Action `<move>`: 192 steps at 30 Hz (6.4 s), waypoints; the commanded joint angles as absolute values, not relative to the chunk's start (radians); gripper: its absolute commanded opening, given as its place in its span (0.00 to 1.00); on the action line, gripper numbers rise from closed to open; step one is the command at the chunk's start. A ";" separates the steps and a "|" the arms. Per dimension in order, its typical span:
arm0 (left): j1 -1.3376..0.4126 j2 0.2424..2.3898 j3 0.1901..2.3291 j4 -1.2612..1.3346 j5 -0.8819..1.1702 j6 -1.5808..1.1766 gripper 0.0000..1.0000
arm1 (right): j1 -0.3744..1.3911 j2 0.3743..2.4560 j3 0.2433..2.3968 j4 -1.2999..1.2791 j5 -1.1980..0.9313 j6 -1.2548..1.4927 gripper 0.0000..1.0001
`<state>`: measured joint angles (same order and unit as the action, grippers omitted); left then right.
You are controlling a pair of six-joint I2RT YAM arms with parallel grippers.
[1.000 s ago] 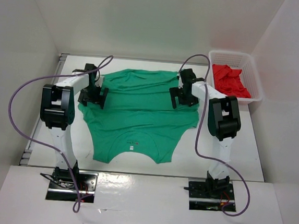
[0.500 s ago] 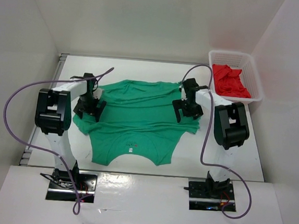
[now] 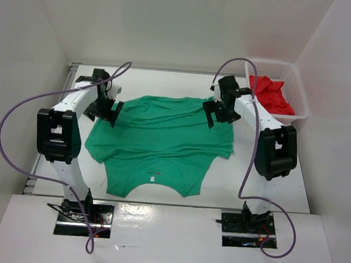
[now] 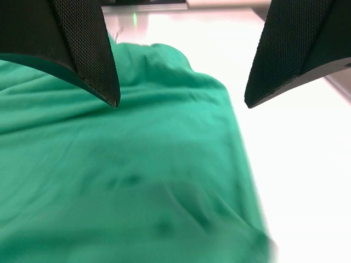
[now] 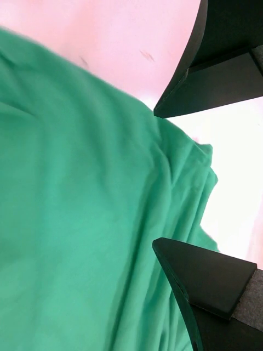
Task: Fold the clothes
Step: Flatten the tank top out
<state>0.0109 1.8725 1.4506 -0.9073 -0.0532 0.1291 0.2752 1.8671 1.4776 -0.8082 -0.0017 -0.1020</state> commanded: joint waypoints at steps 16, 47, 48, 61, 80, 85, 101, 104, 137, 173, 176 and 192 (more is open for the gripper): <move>0.047 1.937 1.624 -0.631 -0.043 0.130 0.85 | 0.261 1.996 1.796 -0.733 0.089 -0.202 0.28; 0.239 1.973 1.529 -0.552 0.232 0.353 0.69 | 0.118 1.985 1.821 -0.733 -0.137 -0.202 0.53; 0.229 1.973 1.529 -0.552 0.232 0.362 0.68 | 0.118 1.985 1.821 -0.733 -0.137 -0.193 0.53; 0.190 2.016 1.591 -0.561 0.252 0.380 0.64 | 0.118 2.003 1.812 -0.742 -0.146 -0.193 0.53; 0.143 2.083 1.644 -0.580 0.219 0.390 0.60 | 0.118 2.003 1.812 -0.742 -0.146 -0.193 0.53; 0.133 2.092 1.635 -0.571 0.184 0.399 0.58 | 0.118 2.003 1.812 -0.742 -0.146 -0.193 0.53; 0.133 2.071 1.615 -0.551 0.153 0.417 0.32 | 0.118 2.003 1.793 -0.742 -0.164 -0.193 0.53; 0.133 2.071 1.615 -0.551 0.153 0.417 0.27 | 0.118 2.003 1.793 -0.742 -0.164 -0.193 0.52; 0.172 1.868 1.634 -0.540 0.083 0.115 0.16 | 0.293 2.168 1.936 -0.628 0.139 -0.202 0.47; 0.172 1.917 1.614 -0.558 0.114 0.222 0.33 | 0.327 2.315 2.152 -0.684 0.273 -0.239 0.62; 0.172 1.946 1.623 -0.558 0.088 0.288 0.39 | 0.327 2.306 2.152 -0.684 0.261 -0.248 0.62; 0.172 2.135 1.745 -0.624 0.115 0.246 0.50 | 0.327 2.235 2.048 -0.661 0.239 -0.249 0.62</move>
<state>0.1677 2.1109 1.6745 -0.5892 0.0650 0.3054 0.3187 2.3108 2.0640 -0.6792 0.2451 -0.2382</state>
